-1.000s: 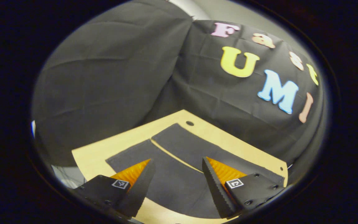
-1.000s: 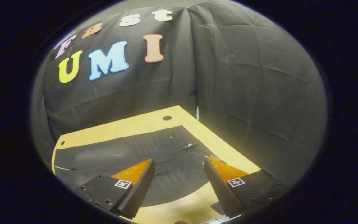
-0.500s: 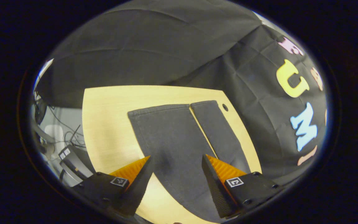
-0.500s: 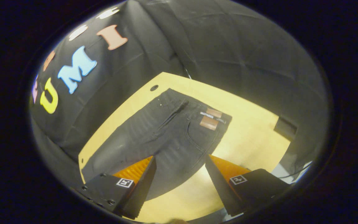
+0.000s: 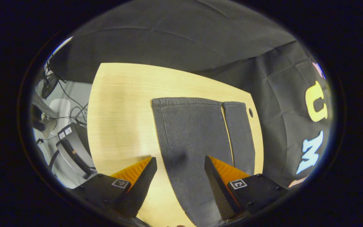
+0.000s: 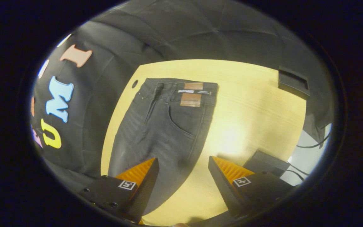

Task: Grasp the waist and the cuffs of the jeans and fold them to make the two legs overlap; first hold the waist and fold one-third of the jeans toward the cuffs, then hold the cuffs and fold the remaining one-third in the same direction to finish folding.

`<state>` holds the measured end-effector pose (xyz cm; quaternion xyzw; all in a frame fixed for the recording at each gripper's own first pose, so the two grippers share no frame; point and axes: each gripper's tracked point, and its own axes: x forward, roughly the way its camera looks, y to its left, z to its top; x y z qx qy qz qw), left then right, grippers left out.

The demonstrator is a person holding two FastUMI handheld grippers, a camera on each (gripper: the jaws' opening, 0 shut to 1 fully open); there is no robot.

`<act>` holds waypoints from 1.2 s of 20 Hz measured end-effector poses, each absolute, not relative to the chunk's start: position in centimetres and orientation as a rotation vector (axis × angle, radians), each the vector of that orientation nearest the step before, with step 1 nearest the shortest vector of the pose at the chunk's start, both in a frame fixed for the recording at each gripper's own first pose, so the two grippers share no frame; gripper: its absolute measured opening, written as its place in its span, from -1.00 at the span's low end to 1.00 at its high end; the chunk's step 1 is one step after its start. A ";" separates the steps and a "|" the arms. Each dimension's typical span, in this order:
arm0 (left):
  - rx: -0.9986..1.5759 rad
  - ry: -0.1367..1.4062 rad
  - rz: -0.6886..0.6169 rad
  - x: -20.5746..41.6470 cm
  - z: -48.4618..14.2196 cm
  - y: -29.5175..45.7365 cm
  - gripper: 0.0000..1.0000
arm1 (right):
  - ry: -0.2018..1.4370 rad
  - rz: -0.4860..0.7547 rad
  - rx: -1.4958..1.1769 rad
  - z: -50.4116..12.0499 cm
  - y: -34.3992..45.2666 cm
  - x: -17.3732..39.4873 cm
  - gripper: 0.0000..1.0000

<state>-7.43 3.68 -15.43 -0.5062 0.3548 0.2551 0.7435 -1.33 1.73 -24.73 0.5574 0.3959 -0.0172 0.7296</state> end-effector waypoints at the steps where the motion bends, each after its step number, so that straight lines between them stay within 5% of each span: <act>1: -1.116 0.780 0.563 -7.3 -15.7 3.8 0.98 | 0.872 -0.054 1.242 -25.0 1.4 -1.2 0.91; 13: -1.115 0.774 0.506 -3.1 -17.0 3.2 0.90 | 0.907 -0.073 1.343 -26.2 2.5 2.0 0.85; 15: -1.127 0.768 0.500 -2.7 -17.0 2.9 0.36 | 0.903 -0.072 1.346 -25.9 3.0 2.9 0.77; 16: -1.130 0.769 0.497 -2.6 -17.0 2.7 0.48 | 0.906 -0.071 1.339 -25.8 3.3 3.2 0.73; 19: -1.172 0.761 0.505 -2.6 -17.5 2.8 0.34 | 0.939 -0.079 1.268 -26.5 3.7 3.9 0.64; 20: -1.185 0.758 0.509 -2.7 -17.7 2.9 0.10 | 0.940 -0.083 1.251 -26.5 3.7 4.1 0.35; 22: -1.216 0.752 0.524 -3.4 -18.0 3.3 -0.11 | 0.959 -0.089 1.201 -27.0 3.6 4.2 0.17; 24: -1.252 0.739 0.545 -4.0 -18.5 3.8 -0.63 | 0.962 -0.080 1.196 -27.2 3.8 4.1 -0.27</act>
